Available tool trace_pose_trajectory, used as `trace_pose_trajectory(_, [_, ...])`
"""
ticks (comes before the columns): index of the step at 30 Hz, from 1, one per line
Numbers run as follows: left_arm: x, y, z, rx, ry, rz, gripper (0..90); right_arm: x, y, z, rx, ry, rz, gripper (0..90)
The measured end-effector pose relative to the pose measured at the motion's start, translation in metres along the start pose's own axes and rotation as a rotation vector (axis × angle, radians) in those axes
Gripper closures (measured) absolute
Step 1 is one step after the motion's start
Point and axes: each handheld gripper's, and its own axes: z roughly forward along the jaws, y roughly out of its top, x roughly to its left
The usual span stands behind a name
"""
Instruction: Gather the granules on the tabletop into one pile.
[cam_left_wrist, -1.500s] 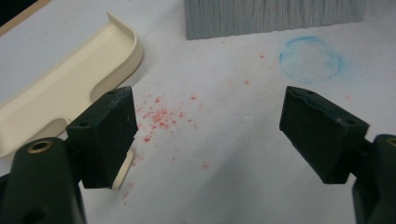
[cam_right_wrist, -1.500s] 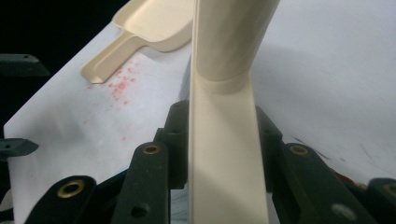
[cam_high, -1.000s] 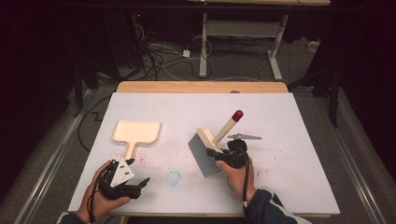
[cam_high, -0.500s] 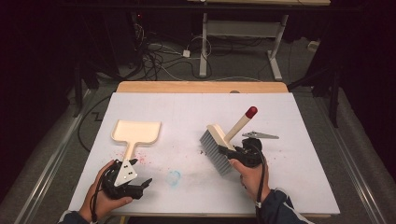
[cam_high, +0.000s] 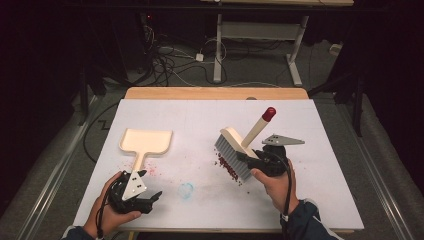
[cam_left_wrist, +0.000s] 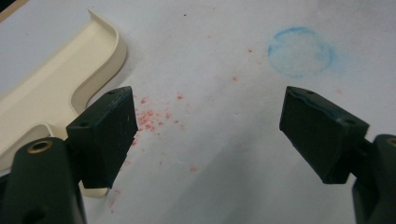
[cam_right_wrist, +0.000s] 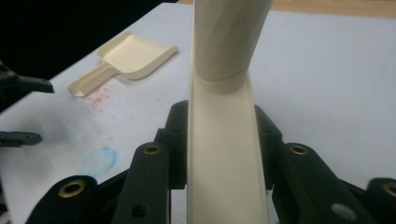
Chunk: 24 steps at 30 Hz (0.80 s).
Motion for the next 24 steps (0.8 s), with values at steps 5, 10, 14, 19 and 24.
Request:
trace_pose_trajectory(5, [0.0,0.0,-0.001,0.007,0.008,0.01,18.2,-0.006,0.005,-0.011,0.026,-0.047,-0.156,67.1])
trace_pose_trajectory(10, [0.0,-0.001,0.0,0.011,0.009,0.017,18.2,-0.015,-0.005,-0.042,0.065,0.224,-0.447,67.1])
trace_pose_trajectory(14, [-0.001,0.0,0.001,0.013,0.008,0.019,18.2,-0.016,-0.025,-0.053,0.112,0.414,-0.553,67.1])
trace_pose_trajectory(19, [-0.002,0.001,0.003,0.016,0.008,0.02,18.2,-0.009,-0.041,-0.049,0.22,0.521,-0.684,67.1])
trace_pose_trajectory(24, [-0.002,0.002,0.005,0.022,0.0,0.024,18.2,-0.015,-0.047,-0.031,0.22,0.619,-0.686,67.2])
